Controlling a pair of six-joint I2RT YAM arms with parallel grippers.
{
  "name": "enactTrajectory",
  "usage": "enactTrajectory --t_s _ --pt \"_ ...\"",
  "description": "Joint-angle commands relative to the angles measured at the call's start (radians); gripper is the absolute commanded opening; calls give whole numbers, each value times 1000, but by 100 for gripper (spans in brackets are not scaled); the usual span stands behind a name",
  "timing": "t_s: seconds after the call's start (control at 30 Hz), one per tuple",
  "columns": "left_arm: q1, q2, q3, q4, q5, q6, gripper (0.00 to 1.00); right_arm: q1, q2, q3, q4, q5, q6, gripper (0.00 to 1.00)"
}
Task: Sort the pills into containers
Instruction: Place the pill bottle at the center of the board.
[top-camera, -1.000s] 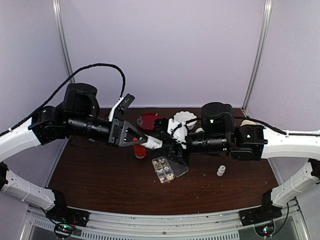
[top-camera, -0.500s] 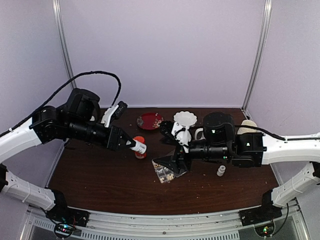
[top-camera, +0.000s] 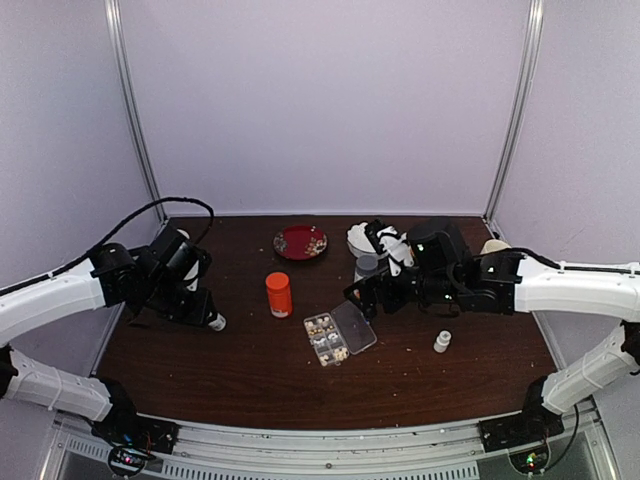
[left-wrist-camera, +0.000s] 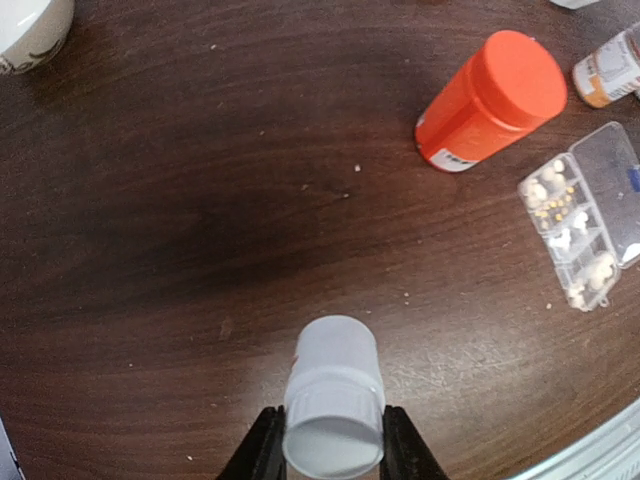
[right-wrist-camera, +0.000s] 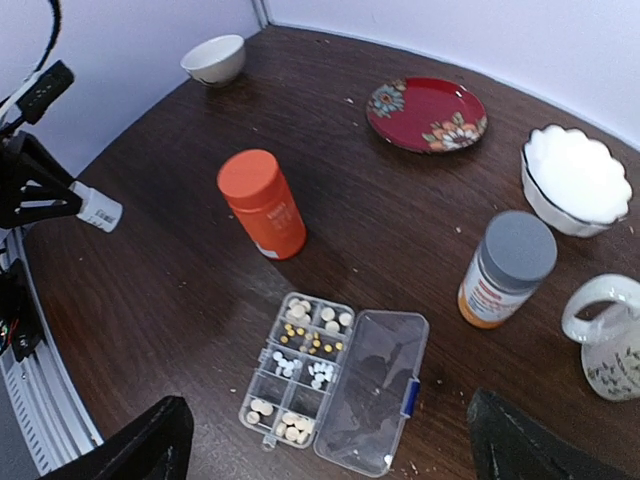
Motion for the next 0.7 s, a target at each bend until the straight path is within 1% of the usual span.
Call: enactTrajectory --t_s 0.0,0.1,0.2,0.37,0.43,0.47,0.53,0.57,0.63,0.67 --pt "25 29 -58 111 -71 -47 0 -64 -2 -43 -81 121 152 100" --pt "35 68 -76 153 -59 -42 1 -104 26 -56 -93 84 179 100" --pt "38 118 -78 170 -57 -32 6 -119 49 -70 -92 36 179 100" --pt "39 195 -88 218 -31 -32 6 -130 66 -93 -67 15 199 100" --pt "40 230 -80 217 -40 -35 11 -130 71 -93 -67 18 197 100" --pt "40 242 -76 216 -41 -35 16 -131 75 -93 -71 19 195 100" --pt "41 257 -77 222 -39 -38 38 -131 86 -88 -83 23 194 100" --pt "41 260 -81 230 -35 -39 43 -131 96 -87 -88 26 197 100" --pt "41 268 -83 239 -29 -38 45 -131 119 -82 -101 37 211 100" --pt "42 272 -82 241 -28 -37 47 -131 131 -79 -110 43 221 100"
